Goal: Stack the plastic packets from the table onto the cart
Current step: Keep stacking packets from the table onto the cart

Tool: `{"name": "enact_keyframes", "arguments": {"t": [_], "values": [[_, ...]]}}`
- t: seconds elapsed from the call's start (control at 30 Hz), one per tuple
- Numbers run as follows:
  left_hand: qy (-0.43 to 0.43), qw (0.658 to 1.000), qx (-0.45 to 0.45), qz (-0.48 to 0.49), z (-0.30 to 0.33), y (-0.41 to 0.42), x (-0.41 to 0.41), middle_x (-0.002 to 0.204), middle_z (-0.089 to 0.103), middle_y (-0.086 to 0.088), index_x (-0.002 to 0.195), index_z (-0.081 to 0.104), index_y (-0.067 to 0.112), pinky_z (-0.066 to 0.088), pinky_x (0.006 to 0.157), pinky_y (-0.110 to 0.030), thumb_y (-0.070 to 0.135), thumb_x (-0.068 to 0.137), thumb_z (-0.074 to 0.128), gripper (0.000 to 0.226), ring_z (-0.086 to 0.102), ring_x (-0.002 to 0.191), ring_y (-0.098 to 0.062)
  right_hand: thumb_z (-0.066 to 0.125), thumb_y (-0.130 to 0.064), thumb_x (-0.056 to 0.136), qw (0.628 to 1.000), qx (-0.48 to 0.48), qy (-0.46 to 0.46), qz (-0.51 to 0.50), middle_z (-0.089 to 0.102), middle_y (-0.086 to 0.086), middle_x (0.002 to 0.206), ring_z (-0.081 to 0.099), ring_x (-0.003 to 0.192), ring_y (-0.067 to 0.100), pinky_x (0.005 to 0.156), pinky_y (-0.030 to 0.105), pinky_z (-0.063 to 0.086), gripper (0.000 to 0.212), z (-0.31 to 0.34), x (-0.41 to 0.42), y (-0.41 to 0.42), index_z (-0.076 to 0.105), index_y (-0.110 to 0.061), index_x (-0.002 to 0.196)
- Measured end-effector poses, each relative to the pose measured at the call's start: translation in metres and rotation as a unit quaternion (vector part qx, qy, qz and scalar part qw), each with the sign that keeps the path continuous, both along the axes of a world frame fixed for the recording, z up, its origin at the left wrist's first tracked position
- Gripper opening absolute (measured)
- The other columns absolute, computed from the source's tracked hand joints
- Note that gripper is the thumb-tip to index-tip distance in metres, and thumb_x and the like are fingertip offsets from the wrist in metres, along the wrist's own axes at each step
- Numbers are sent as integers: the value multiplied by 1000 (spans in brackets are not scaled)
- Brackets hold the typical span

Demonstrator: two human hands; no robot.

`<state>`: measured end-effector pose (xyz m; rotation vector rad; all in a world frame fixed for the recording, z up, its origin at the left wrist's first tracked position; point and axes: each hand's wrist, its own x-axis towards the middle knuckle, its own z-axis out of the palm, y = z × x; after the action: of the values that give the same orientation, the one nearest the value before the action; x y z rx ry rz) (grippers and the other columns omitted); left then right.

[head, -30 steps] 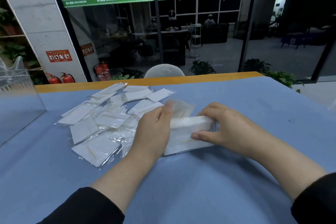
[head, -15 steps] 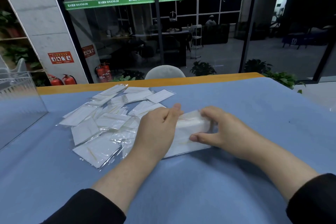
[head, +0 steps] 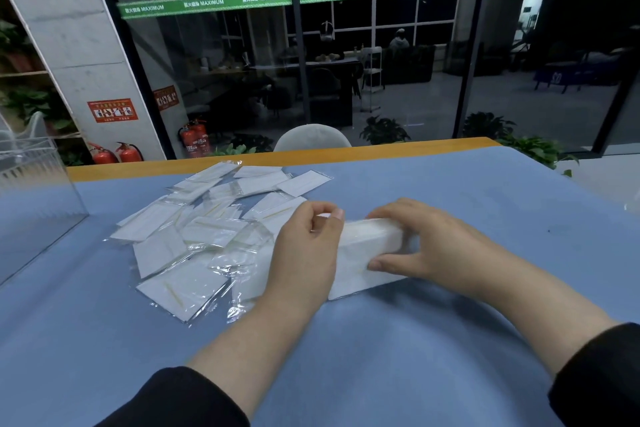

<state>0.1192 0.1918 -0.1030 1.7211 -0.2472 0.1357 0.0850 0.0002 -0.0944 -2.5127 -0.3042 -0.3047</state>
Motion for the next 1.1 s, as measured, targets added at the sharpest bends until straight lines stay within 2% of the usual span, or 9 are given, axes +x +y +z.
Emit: {"name": "enact_keyframes", "arguments": {"t": [0.1, 0.27, 0.37, 0.47, 0.6, 0.7, 0.8, 0.97, 1.1], "values": [[32, 999, -31, 3, 0, -1, -1, 83, 69, 10, 91, 71, 20, 47, 73, -26, 37, 102, 56, 25, 60, 79, -11, 85, -44, 76, 996, 85, 3, -5, 62, -22, 103, 59, 97, 2, 87, 30, 51, 37, -5, 2, -3, 62, -41, 105], [2, 996, -80, 36, 3, -1, -4, 86, 73, 13, 85, 71, 22, 51, 78, -32, 39, 103, 54, 30, 64, 86, -13, 87, -34, 76, 989, 147, -25, 16, 62, -17, 110, 59, 100, 6, 81, 17, 48, 43, -5, -2, 4, 60, -39, 110], [32, 998, -51, 10, 0, -3, -4, 86, 71, 12, 90, 70, 22, 48, 77, -30, 36, 102, 57, 22, 62, 86, -12, 87, -35, 76, 993, 117, 25, 13, 56, -27, 115, 57, 103, -3, 81, 10, 43, 51, -7, -3, 4, 56, -45, 114], [50, 997, -44, -25, 1, -5, -8, 92, 72, 12, 92, 71, 25, 51, 89, -35, 52, 103, 44, 40, 65, 92, -12, 86, -32, 78, 993, 110, 49, 13, 59, -29, 105, 60, 91, -3, 74, 10, 45, 46, -4, -6, 5, 58, -44, 111], [62, 992, -102, -38, 5, -4, -11, 103, 71, 5, 104, 67, 38, 51, 102, -51, 69, 99, 29, 49, 66, 104, -19, 85, -32, 79, 992, 111, 53, 6, 65, -20, 98, 63, 82, 5, 75, 23, 52, 37, 0, -8, 7, 62, -45, 104], [62, 985, -154, -48, 9, 0, -11, 103, 73, 5, 106, 67, 43, 50, 103, -57, 83, 88, 24, 62, 66, 109, -24, 84, -32, 79, 995, 99, 23, -12, 63, -23, 98, 62, 80, 4, 73, 22, 50, 34, 6, -14, 11, 62, -46, 101], [77, 982, -149, -83, 9, 0, -13, 103, 74, 6, 108, 68, 43, 51, 102, -54, 79, 87, 23, 62, 67, 109, -23, 82, -37, 81, 998, 45, 12, -29, 58, -29, 104, 59, 91, -2, 74, 14, 45, 34, 8, -29, 10, 58, -48, 103], [79, 986, -32, -145, 4, -2, -20, 114, 68, 10, 115, 61, 50, 47, 106, -49, 74, 97, 25, 47, 63, 111, -15, 77, -30, 85, 999, -2, 32, -40, 52, -32, 111, 50, 103, -14, 79, 4, 37, 45, 2, -49, 11, 48, -48, 115], [41, 972, -15, -231, 3, 10, -14, 115, 68, 18, 128, 50, 56, 46, 107, -39, 92, 71, 46, 68, 63, 116, -11, 74, -22, 85, 996, 27, 7, -81, 57, -29, 104, 54, 98, -7, 78, 13, 42, 39, 9, -63, 9, 54, -46, 108]]}}
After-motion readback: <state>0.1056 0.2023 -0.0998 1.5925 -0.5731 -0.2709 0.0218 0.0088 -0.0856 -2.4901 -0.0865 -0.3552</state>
